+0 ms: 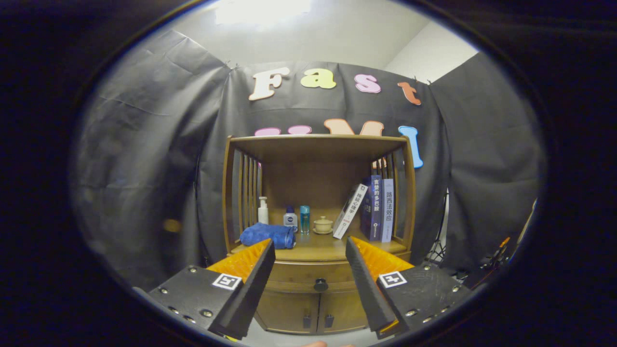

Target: Pull open the drawer, take out the items inside it, and place them on the countertop above the cabinet.

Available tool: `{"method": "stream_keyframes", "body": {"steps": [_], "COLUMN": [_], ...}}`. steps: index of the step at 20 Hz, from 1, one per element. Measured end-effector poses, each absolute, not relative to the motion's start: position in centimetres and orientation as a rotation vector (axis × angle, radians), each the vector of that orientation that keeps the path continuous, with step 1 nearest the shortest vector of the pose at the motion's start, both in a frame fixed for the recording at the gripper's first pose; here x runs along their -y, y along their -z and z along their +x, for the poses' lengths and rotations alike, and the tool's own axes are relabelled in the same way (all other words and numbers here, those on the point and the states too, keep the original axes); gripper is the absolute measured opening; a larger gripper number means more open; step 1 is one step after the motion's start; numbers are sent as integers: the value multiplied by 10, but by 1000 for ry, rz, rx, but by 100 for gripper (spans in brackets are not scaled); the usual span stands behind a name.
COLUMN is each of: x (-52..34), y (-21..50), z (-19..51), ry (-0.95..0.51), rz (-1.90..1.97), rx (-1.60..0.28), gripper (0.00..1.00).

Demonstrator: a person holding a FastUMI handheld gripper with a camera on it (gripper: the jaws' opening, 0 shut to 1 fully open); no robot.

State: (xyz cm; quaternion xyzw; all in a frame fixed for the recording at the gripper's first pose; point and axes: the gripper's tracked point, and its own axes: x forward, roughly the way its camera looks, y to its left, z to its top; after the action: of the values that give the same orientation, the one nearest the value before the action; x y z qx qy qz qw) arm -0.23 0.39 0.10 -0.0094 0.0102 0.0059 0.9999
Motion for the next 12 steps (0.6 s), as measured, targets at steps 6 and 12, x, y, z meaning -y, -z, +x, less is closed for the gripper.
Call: {"method": "stream_keyframes", "body": {"steps": [6,12], "x": [-3,6], "y": [6,33], "z": [3,22], "ry": [-9,59], "rz": [-13,-45], "rx": [-18,-46], "gripper": [88,88]}}
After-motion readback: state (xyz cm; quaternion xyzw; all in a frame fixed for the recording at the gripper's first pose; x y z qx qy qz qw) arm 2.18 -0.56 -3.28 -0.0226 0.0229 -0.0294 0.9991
